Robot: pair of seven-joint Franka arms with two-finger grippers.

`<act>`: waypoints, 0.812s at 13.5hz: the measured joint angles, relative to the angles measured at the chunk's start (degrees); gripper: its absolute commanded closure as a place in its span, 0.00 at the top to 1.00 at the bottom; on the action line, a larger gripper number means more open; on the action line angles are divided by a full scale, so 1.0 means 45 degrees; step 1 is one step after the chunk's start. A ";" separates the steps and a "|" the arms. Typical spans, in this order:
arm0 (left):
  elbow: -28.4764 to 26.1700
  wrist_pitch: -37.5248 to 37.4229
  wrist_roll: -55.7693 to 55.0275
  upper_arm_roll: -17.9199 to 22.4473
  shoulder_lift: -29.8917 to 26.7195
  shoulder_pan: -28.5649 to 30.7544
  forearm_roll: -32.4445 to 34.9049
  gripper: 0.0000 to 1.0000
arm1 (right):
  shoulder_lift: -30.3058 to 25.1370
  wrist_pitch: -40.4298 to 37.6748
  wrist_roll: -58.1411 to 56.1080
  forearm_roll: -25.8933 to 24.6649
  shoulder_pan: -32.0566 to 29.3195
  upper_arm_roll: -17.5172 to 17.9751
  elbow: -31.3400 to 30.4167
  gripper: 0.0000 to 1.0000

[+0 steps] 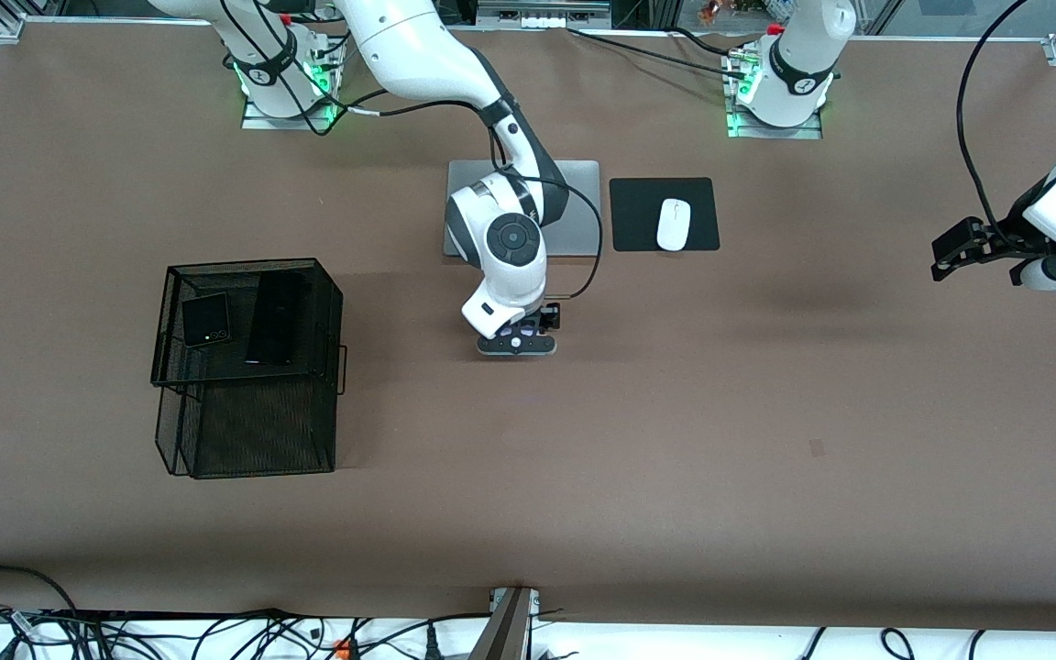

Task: Place phones with both arms
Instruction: 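Lower the right gripper and grasp the white phone, then carry the white phone with the right gripper over the basket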

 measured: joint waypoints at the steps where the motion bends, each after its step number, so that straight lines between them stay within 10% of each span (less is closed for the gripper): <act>1: -0.0004 0.0000 -0.0004 0.0000 0.0000 0.0000 -0.0001 1.00 | -0.0019 -0.0001 -0.0009 0.0000 -0.0001 -0.0005 0.0031 0.01; 11: -0.0017 0.0063 -0.0037 -0.0082 0.0000 -0.0013 -0.0001 1.00 | -0.2962 -0.6396 -0.2559 0.0003 -0.1220 -0.2697 0.1404 0.01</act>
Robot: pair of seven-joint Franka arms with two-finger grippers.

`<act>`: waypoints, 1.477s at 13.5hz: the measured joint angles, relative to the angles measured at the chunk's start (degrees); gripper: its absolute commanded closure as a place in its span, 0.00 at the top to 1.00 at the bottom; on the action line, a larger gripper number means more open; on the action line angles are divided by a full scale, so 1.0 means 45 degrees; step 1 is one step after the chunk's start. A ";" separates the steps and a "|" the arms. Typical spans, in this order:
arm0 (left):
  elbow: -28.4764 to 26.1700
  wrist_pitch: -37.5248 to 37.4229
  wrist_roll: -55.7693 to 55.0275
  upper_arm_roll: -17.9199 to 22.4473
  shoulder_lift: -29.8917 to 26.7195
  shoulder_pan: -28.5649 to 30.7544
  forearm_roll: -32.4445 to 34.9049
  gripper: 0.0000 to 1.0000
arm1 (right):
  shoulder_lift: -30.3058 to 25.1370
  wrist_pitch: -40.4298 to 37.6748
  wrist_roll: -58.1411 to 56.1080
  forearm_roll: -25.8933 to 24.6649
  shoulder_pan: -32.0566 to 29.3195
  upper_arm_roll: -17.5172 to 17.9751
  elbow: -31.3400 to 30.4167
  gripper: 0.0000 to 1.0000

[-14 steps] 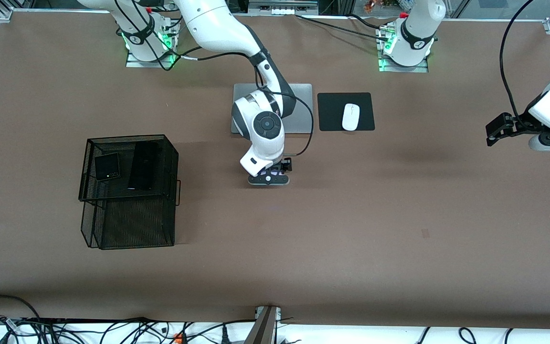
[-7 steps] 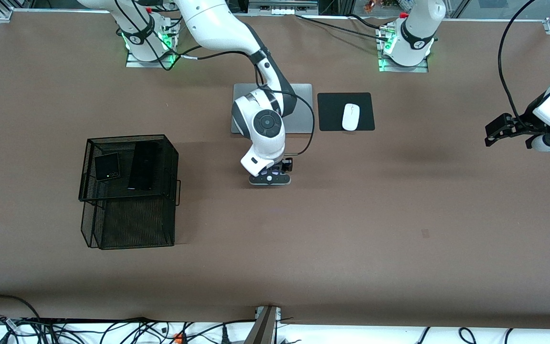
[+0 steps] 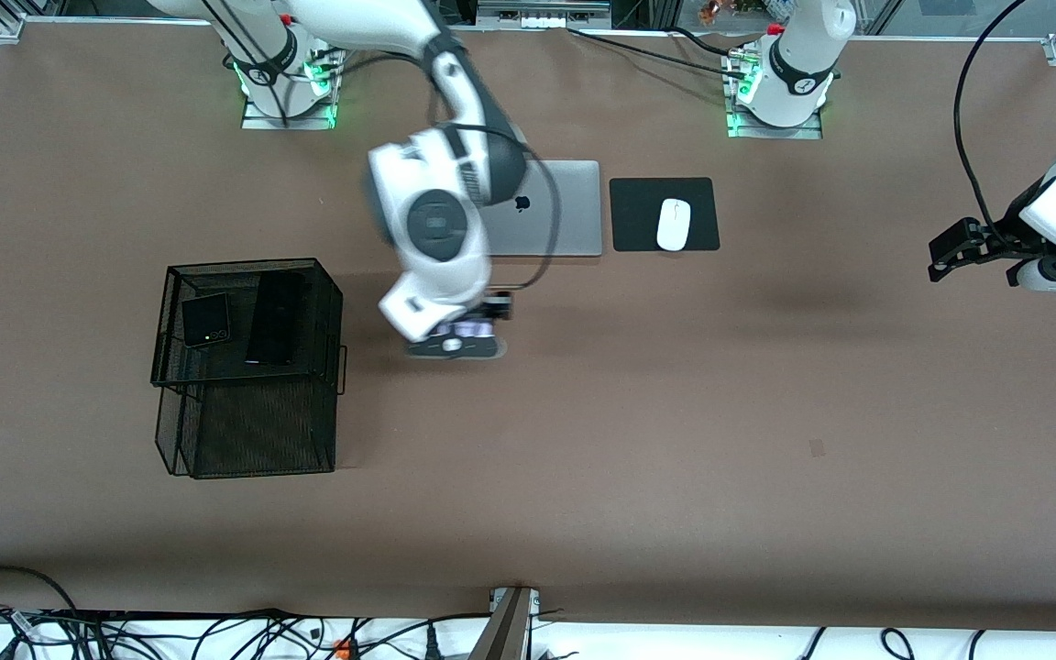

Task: Place phones with both arms
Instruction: 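Carry the white phone with the right gripper over the basket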

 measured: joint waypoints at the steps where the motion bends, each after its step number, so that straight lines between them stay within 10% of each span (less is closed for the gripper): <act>1: 0.0000 0.0002 0.0000 -0.0006 0.0000 0.0000 0.0000 1.00 | -0.0238 -0.0402 -0.0808 -0.0001 -0.0476 -0.0289 -0.0010 0.01; 9: 0.0069 0.0092 0.0000 -0.0049 0.0000 -0.0019 0.0000 1.00 | 0.0057 0.0047 -0.6548 0.0097 -0.4988 -0.0972 -0.0201 0.02; 15: 0.0072 0.0091 0.0000 -0.0050 0.0000 -0.0019 0.0000 1.00 | 0.1482 0.2781 -0.6878 0.0342 -0.6500 0.1098 -0.0286 0.04; 16: 0.0073 0.0091 0.0000 -0.0051 0.0000 -0.0020 0.0000 1.00 | 0.1690 0.3088 -0.6878 0.0347 -0.6616 0.1310 -0.0286 0.15; 18: 0.0073 0.0091 0.0000 -0.0051 0.0000 -0.0019 0.0000 1.00 | 0.2022 0.3370 -0.6873 0.0468 -0.6674 0.1419 -0.0286 1.00; 20: 0.0073 0.0091 0.0000 -0.0052 0.0000 -0.0020 0.0000 1.00 | 0.2146 0.3390 -0.6871 0.0643 -0.6687 0.1420 -0.0284 1.00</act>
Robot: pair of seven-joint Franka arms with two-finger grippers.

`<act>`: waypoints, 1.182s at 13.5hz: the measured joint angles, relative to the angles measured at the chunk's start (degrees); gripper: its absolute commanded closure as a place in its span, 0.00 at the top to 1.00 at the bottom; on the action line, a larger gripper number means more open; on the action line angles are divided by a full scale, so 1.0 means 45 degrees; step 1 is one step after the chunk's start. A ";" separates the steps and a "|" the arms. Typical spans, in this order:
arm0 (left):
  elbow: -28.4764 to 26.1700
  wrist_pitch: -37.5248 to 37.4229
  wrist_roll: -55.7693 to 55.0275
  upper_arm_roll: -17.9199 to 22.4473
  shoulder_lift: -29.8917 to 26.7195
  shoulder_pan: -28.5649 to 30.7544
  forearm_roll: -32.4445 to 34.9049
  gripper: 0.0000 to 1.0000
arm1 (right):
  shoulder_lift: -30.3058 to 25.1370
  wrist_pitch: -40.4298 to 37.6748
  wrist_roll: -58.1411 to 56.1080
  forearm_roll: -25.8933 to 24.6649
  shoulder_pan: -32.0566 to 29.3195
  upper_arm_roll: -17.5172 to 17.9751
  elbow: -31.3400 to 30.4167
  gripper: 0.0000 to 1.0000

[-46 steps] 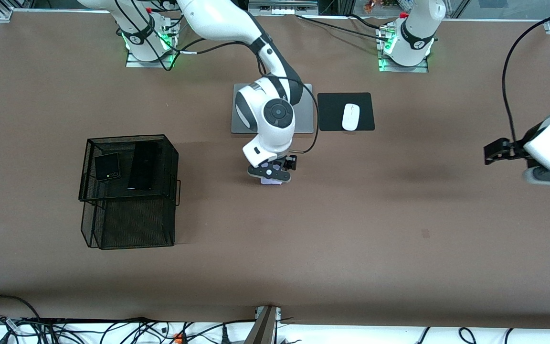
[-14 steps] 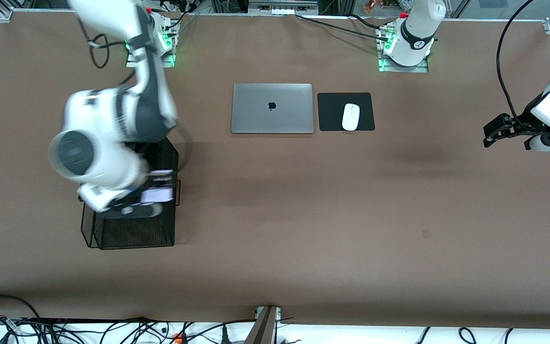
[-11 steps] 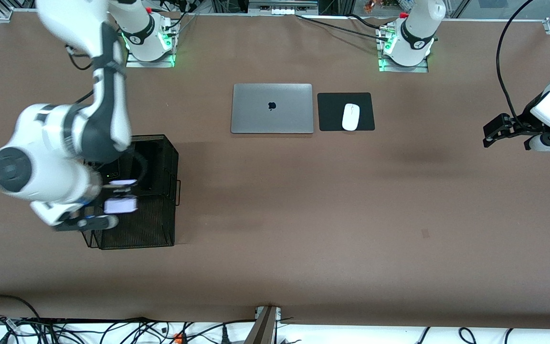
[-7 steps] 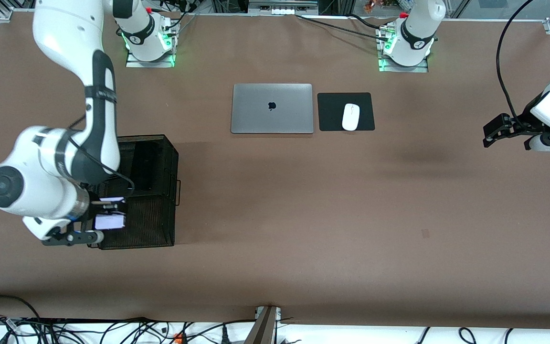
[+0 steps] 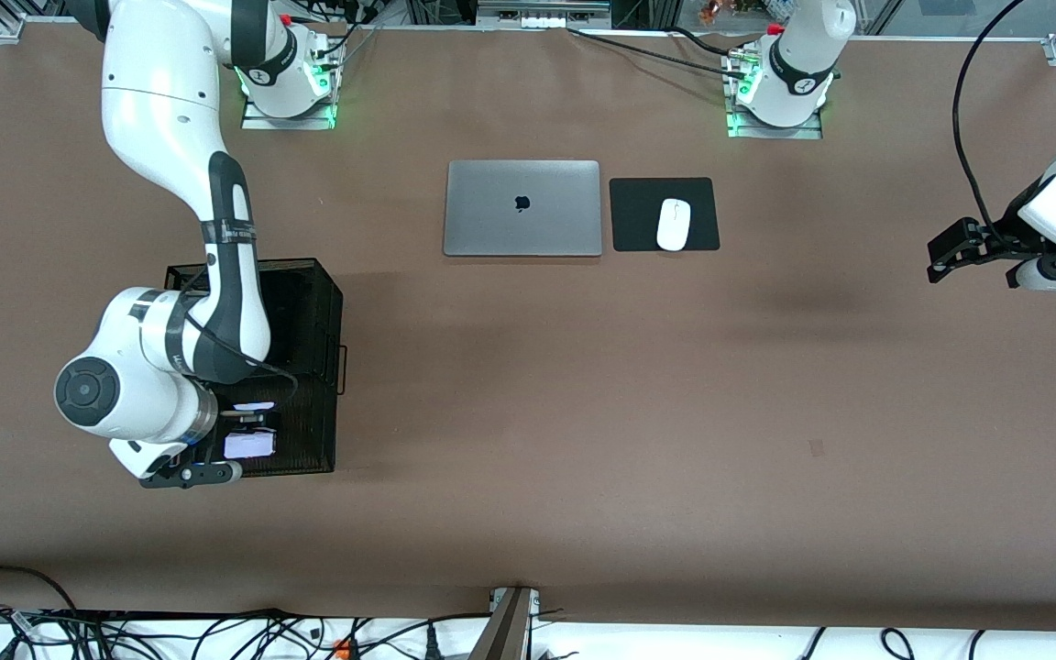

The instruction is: Place phones with both arms

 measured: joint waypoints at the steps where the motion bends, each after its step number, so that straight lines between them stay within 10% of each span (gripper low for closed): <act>1: 0.0000 0.0000 0.0000 0.0000 0.0000 0.0000 0.0000 1.00 | -0.0011 0.0001 0.0000 0.0015 -0.0008 -0.0001 0.0019 1.00; 9: 0.0001 0.0000 0.0001 0.0000 0.0000 0.0000 0.0000 1.00 | -0.2059 -0.2683 -0.0019 -0.0155 0.0005 -0.0608 0.0454 1.00; 13: 0.0003 0.0000 0.0001 0.0000 0.0000 0.0001 0.0000 1.00 | -0.4016 -0.4377 0.0186 -0.2167 0.0212 -0.0656 -0.0064 1.00; 16: 0.0005 0.0000 0.0006 0.0006 0.0000 0.0002 0.0000 1.00 | -0.6301 -0.4428 0.1409 -0.4631 -0.0294 0.0827 -0.1801 1.00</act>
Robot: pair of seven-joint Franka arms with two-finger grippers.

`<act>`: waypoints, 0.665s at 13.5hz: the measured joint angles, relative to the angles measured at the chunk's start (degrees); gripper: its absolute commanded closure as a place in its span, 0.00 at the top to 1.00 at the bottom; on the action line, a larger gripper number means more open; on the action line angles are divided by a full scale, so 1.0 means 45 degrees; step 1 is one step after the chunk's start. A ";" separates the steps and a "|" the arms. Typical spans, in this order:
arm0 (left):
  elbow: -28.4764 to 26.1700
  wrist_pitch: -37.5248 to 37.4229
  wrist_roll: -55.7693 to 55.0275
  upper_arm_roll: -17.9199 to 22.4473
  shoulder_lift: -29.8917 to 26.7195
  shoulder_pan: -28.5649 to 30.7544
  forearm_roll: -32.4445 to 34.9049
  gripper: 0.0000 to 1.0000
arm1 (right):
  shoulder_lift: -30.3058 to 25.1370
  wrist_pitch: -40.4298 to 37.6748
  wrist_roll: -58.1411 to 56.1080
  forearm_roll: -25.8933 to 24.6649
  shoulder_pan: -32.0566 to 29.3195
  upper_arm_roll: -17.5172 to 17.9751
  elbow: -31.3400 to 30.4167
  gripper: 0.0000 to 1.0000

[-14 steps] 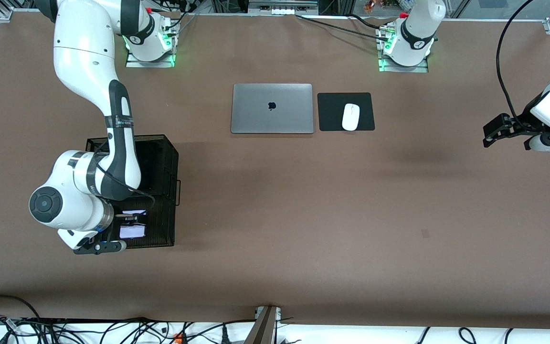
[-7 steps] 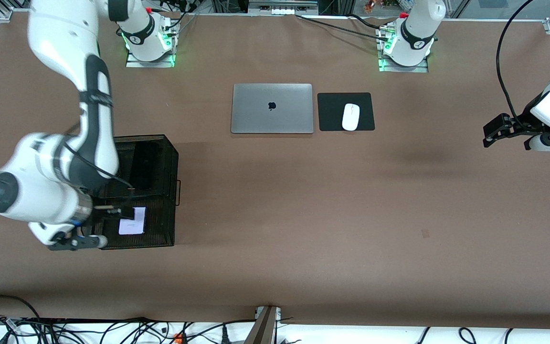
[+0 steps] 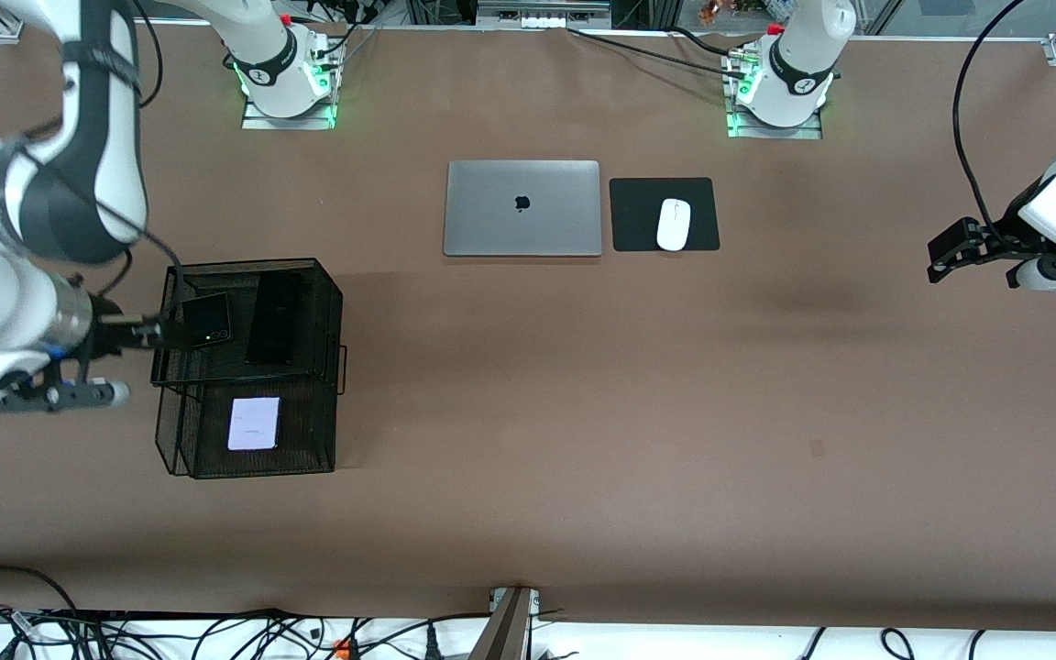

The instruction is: Place phones with both arms

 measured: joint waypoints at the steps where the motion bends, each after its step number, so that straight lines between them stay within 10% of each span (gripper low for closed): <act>1: 0.0000 0.0000 0.0000 0.0002 0.0000 0.0001 0.0000 1.00 | -0.0881 -0.0005 0.0436 -0.0731 -0.0807 0.1126 -0.0632 1.00; 4: 0.0000 0.0000 0.0001 0.0003 0.0000 0.0002 0.0000 1.00 | -0.3112 -0.0065 0.0781 -0.1913 -0.3825 0.4322 -0.2069 1.00; 9: 0.0001 0.0000 0.0001 0.0003 0.0000 0.0002 0.0000 1.00 | -0.4668 -0.0718 0.0781 -0.2063 -0.5880 0.5889 -0.2659 1.00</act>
